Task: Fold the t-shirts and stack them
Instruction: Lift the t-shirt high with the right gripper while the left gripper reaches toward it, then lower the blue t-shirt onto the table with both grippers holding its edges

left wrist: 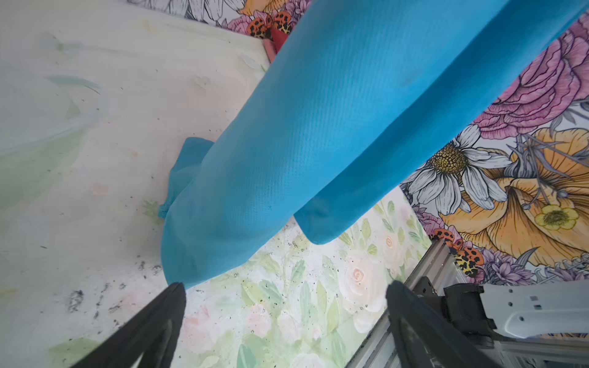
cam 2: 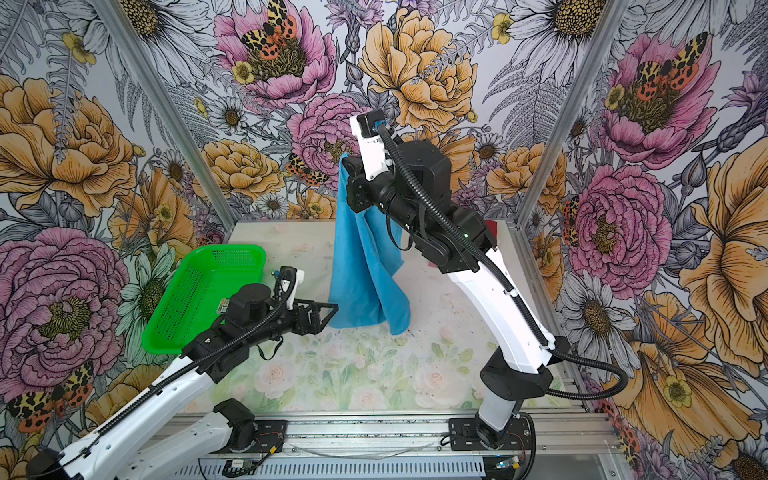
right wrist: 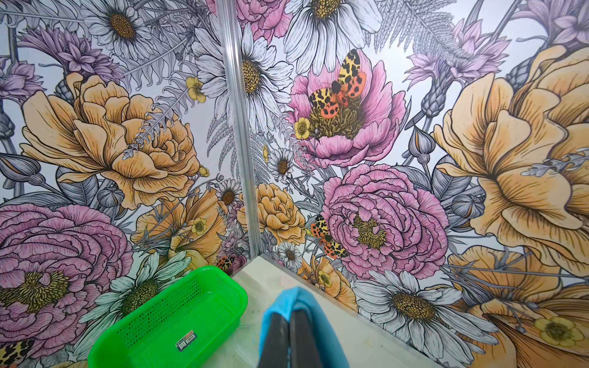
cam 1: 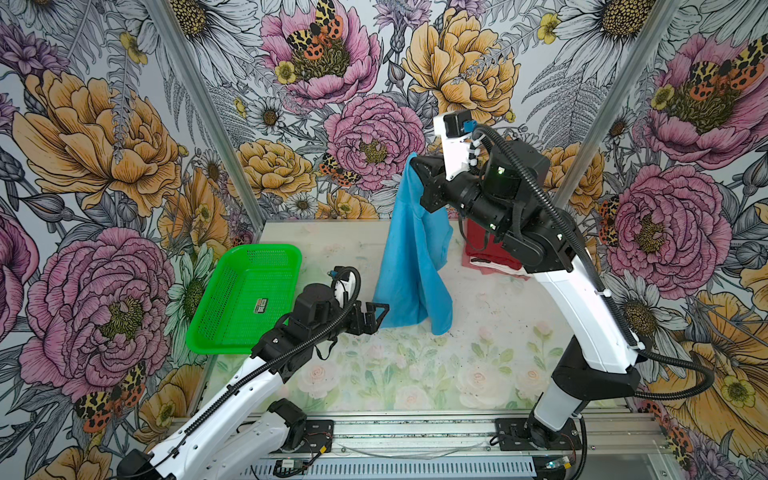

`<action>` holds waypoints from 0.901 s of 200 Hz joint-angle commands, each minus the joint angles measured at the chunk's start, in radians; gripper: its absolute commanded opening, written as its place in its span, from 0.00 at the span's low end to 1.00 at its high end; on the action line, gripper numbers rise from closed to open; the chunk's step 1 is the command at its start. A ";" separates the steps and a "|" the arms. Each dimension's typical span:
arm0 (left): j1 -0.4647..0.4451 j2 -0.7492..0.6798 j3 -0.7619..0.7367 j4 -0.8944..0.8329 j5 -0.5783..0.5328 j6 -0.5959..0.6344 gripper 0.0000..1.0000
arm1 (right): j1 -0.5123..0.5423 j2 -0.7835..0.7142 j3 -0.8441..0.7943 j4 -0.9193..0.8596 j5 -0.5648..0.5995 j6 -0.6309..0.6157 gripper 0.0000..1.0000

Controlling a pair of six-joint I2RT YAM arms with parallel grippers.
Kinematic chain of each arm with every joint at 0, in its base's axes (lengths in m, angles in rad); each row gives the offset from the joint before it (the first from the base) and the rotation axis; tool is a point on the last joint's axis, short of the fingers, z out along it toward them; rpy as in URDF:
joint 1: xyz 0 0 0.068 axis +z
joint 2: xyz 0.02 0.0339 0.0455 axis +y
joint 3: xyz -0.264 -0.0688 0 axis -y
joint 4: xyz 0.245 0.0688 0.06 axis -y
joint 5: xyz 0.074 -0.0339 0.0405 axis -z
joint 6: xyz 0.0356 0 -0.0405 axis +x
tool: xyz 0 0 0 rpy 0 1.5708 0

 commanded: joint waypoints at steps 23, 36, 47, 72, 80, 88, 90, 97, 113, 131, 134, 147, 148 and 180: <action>-0.276 0.078 -0.113 0.367 -0.345 -0.045 0.99 | 0.048 0.046 0.062 -0.016 0.071 -0.045 0.00; -0.296 0.134 -0.102 0.409 -0.348 -0.041 0.99 | 0.070 0.064 0.103 -0.016 0.078 -0.065 0.00; -0.296 0.176 -0.064 0.372 -0.365 -0.041 0.99 | 0.084 0.086 0.153 -0.016 0.078 -0.079 0.00; -0.293 0.119 -0.032 0.338 -0.445 -0.027 0.99 | 0.084 0.186 0.358 -0.013 0.069 -0.087 0.00; -0.288 0.074 -0.022 0.315 -0.465 -0.015 0.99 | 0.077 0.234 0.439 -0.007 0.072 -0.091 0.00; -0.278 0.031 -0.007 0.278 -0.479 0.001 0.99 | 0.067 0.271 0.497 0.009 0.084 -0.092 0.00; -0.273 0.019 -0.002 0.267 -0.480 0.006 0.99 | 0.063 0.276 0.505 0.016 0.091 -0.093 0.00; -0.256 -0.014 0.015 0.227 -0.478 0.019 0.99 | 0.051 0.284 0.507 0.050 0.119 -0.092 0.00; -0.202 -0.070 0.047 0.142 -0.440 0.035 0.99 | 0.001 0.273 0.493 0.086 0.166 -0.042 0.00; -0.155 -0.118 0.062 0.087 -0.402 0.044 0.99 | -0.059 0.203 0.368 0.084 0.241 0.005 0.00; -0.150 -0.122 0.063 0.083 -0.396 0.046 0.99 | -0.066 0.190 0.336 0.084 0.257 0.008 0.00; -0.132 -0.127 0.071 0.060 -0.380 0.054 0.99 | -0.096 0.111 0.179 0.081 0.307 0.017 0.00; -0.132 -0.126 0.073 0.058 -0.380 0.054 0.99 | -0.098 0.104 0.161 0.081 0.310 0.018 0.00; -0.096 -0.060 0.078 0.035 -0.271 0.055 0.99 | -0.237 -0.117 -0.462 0.089 0.298 0.183 0.00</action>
